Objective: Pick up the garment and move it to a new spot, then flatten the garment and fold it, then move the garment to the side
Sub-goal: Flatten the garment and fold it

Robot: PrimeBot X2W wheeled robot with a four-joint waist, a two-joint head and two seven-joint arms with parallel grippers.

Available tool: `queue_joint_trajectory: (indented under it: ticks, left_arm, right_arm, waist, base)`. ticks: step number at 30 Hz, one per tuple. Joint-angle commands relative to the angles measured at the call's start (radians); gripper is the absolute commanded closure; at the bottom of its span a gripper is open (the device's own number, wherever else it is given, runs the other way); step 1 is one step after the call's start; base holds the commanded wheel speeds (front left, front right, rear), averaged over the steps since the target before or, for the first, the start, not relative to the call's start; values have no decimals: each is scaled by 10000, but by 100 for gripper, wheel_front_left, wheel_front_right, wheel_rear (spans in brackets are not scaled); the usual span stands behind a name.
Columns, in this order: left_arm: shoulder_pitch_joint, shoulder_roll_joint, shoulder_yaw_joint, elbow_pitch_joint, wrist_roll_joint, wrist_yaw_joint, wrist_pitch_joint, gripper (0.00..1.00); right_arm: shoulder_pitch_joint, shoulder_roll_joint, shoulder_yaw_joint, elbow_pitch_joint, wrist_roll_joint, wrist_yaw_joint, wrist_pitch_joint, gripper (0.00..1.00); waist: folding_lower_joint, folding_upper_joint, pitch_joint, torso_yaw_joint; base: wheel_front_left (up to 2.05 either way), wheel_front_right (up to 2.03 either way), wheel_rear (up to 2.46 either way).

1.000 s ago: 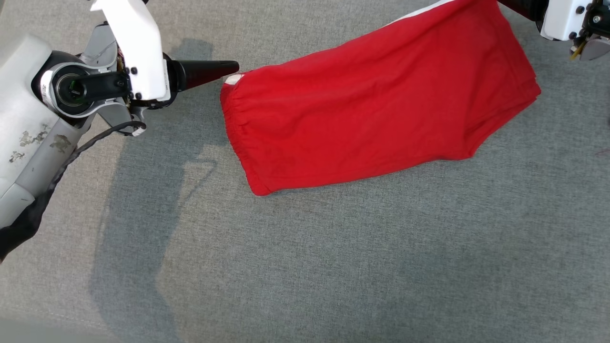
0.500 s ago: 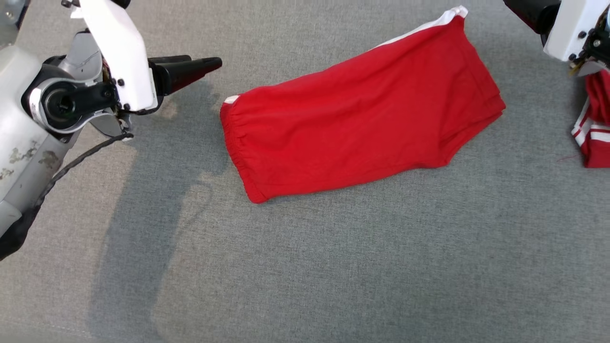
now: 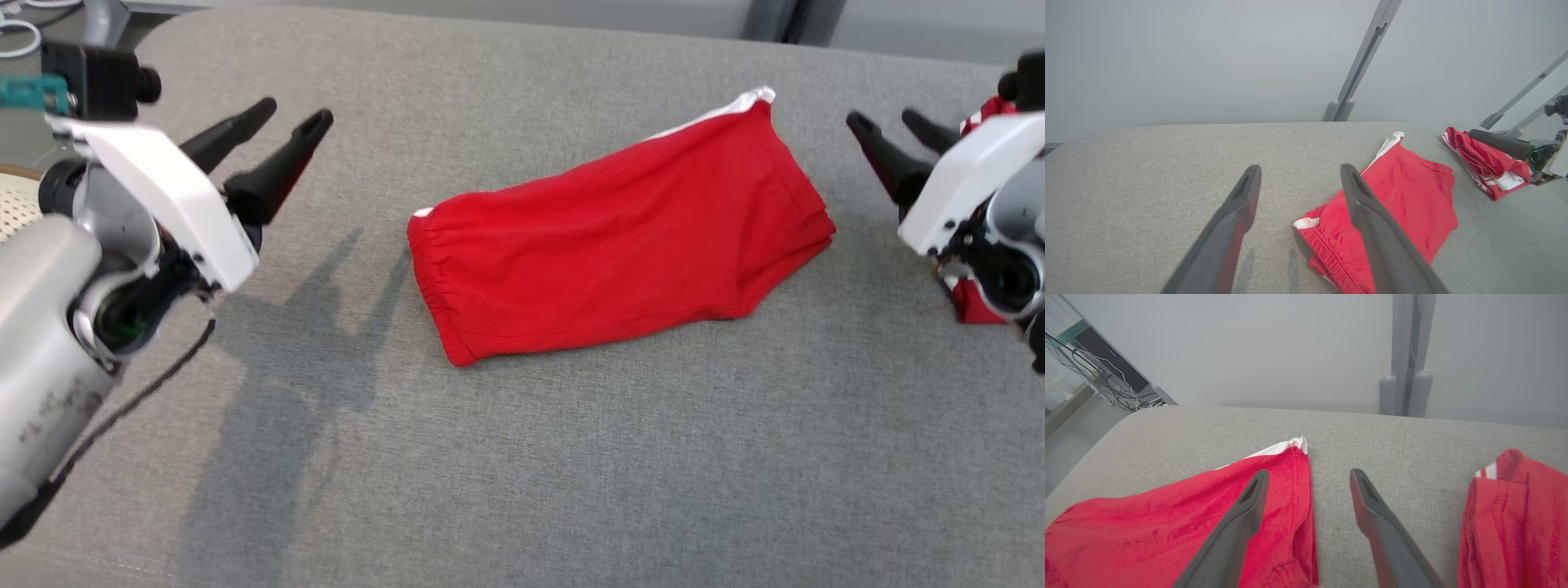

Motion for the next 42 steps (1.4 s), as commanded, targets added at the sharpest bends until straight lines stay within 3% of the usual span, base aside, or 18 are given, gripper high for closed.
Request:
queue_joint_trajectory:
  ticks: [1, 10, 16, 22, 33, 38, 42]
  left_arm:
    - [221, 75, -25, -103, 237, 111, -272, 0]
    - [2270, 356, -122, -1839, 931, 1366, -2554, 0]
    - [3340, 485, -68, -2993, 1008, 1993, -3270, 0]
    - [4057, 287, 364, -3648, 1226, 2334, -3608, 0]
    - [5110, -321, 1113, -3927, 1745, 2415, -3670, 0]
    - [5395, -658, 1308, -3737, 1937, 2224, -3669, 0]
    - [5517, -750, 1388, -3621, 1982, 2121, -3670, 0]
  right_arm:
    - [240, 53, 10, 122, 109, 5, -136, 0]
    - [1550, 410, -64, 1072, 729, 5, -610, 0]
    - [1673, 293, -207, 1720, 973, 5, -650, 0]
    - [1699, 218, -424, 1900, 1290, 5, -488, 0]
    - [1928, 147, -775, 2144, 1872, 5, 202, 0]
    - [2430, 379, -918, 2505, 2407, 0, 1450, 0]
    - [2528, 503, -1104, 2486, 2606, -2, 1807, 2]
  waist:
    - [0, 0, -241, 156]
    - [0, 0, -780, 676]
    - [0, 0, -635, 1146]
    - [0, 0, -416, 1571]
    - [0, 0, -110, 1955]
    - [0, 0, -140, 2093]
    - [0, 0, -215, 2125]
  base:
    - [0, 0, 0]
    - [0, 0, 0]
    - [0, 0, 0]
    - [0, 0, 0]
    - [0, 0, 0]
    - [0, 0, 0]
    - [0, 0, 0]
